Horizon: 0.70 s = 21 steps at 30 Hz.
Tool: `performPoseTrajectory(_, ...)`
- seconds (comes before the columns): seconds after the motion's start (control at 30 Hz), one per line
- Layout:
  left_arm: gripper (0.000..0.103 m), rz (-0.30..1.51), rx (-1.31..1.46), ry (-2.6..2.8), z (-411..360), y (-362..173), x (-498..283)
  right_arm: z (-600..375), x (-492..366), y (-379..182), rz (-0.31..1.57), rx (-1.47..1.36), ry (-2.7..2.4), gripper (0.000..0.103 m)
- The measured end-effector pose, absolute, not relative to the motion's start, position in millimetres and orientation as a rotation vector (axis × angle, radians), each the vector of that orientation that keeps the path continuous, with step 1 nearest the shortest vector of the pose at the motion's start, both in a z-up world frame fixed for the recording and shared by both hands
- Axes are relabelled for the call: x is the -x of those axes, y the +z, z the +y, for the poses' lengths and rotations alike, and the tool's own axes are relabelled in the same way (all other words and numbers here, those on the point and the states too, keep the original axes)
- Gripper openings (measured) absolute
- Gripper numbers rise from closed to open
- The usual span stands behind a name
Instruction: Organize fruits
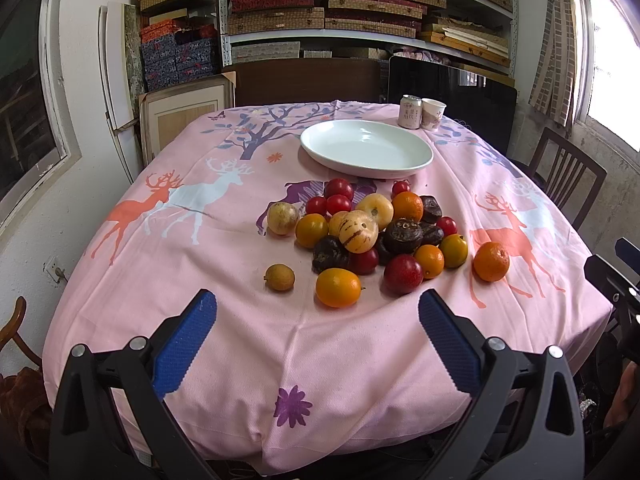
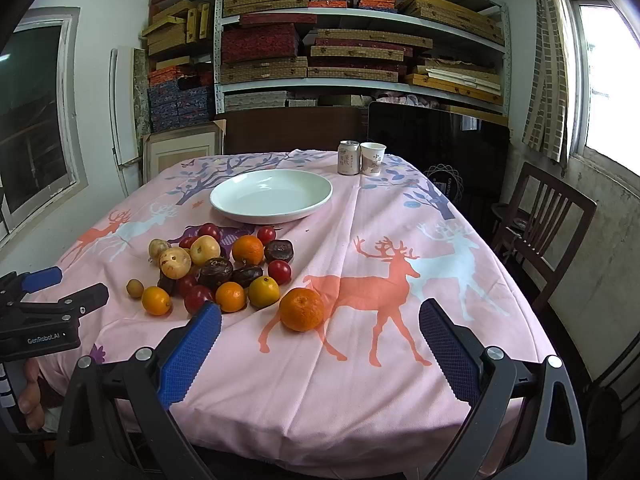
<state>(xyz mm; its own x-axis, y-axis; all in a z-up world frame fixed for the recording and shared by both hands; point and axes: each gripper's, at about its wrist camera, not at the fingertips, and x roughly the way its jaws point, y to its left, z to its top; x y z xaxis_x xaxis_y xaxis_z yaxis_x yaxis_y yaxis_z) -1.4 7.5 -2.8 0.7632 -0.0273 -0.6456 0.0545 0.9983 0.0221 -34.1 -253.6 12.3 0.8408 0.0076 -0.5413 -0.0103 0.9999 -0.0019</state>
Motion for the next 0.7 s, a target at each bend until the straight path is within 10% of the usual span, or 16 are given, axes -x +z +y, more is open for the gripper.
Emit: performPoseTrajectory(0.7, 0.099, 0.703, -0.039, -0.044, 7.8, -3.1, 1.6, -255.1, 33.9, 11.8, 0.574, 0.004, 0.009, 0.099)
